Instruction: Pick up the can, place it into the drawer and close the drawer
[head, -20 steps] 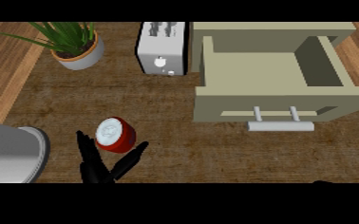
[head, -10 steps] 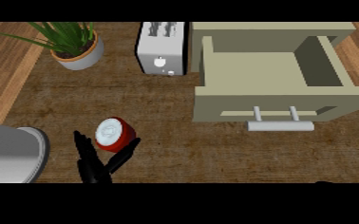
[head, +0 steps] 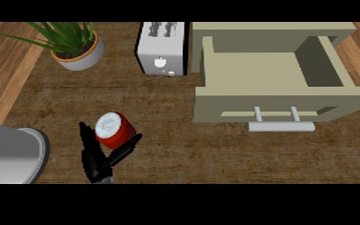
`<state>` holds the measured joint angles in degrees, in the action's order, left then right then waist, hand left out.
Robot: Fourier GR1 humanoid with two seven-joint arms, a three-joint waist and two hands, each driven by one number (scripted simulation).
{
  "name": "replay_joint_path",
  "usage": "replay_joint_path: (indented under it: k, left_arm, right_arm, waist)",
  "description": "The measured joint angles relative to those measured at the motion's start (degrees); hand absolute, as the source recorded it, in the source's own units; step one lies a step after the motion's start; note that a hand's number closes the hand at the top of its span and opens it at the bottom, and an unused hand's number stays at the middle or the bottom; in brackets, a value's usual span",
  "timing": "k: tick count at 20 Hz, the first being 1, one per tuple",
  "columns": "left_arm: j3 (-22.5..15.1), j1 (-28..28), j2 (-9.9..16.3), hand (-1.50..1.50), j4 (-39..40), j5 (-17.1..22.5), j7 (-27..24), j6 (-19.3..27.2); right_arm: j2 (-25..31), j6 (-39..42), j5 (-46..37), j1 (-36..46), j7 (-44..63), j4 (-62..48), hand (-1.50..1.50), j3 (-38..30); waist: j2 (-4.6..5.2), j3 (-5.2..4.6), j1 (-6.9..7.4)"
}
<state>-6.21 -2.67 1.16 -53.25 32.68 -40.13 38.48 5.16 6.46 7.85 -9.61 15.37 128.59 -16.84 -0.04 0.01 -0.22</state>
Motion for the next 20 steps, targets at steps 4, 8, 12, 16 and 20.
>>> replay_joint_path:
  k: [4,8,12,16,20]
  left_arm:
    - [0.51,-3.72,0.26,1.5,2.78,-1.03,1.14,-2.8]
    - [1.55,-5.7,0.17,1.5,4.01,-1.5,1.3,-6.23]
    - [3.25,-10.23,0.05,1.5,10.59,-0.32,-2.82,-9.69]
    - [2.75,-12.45,1.0,1.5,11.97,-0.91,-2.34,-11.91]
    - [-0.22,-17.61,3.45,1.5,15.07,-3.18,1.13,-18.41]
  right_arm:
    - [-0.3,-0.32,-0.01,0.65,1.08,0.95,-1.5,-0.01]
    - [-1.51,-0.39,-2.02,1.12,-1.01,-0.63,-1.5,1.04]
    - [-1.05,-0.99,-2.76,2.58,-0.32,-1.19,-1.5,0.66]
    - [-0.85,-1.04,-3.23,3.26,0.11,-0.95,-1.5,0.7]
    - [-0.58,-0.84,-2.88,3.6,0.46,-0.66,-1.5,0.67]
  waist:
    - [-0.02,0.01,-0.02]
    - [-0.02,0.05,0.04]
    - [0.02,0.06,-0.08]
    - [0.02,0.02,-0.02]
    - [0.21,-0.03,-0.68]
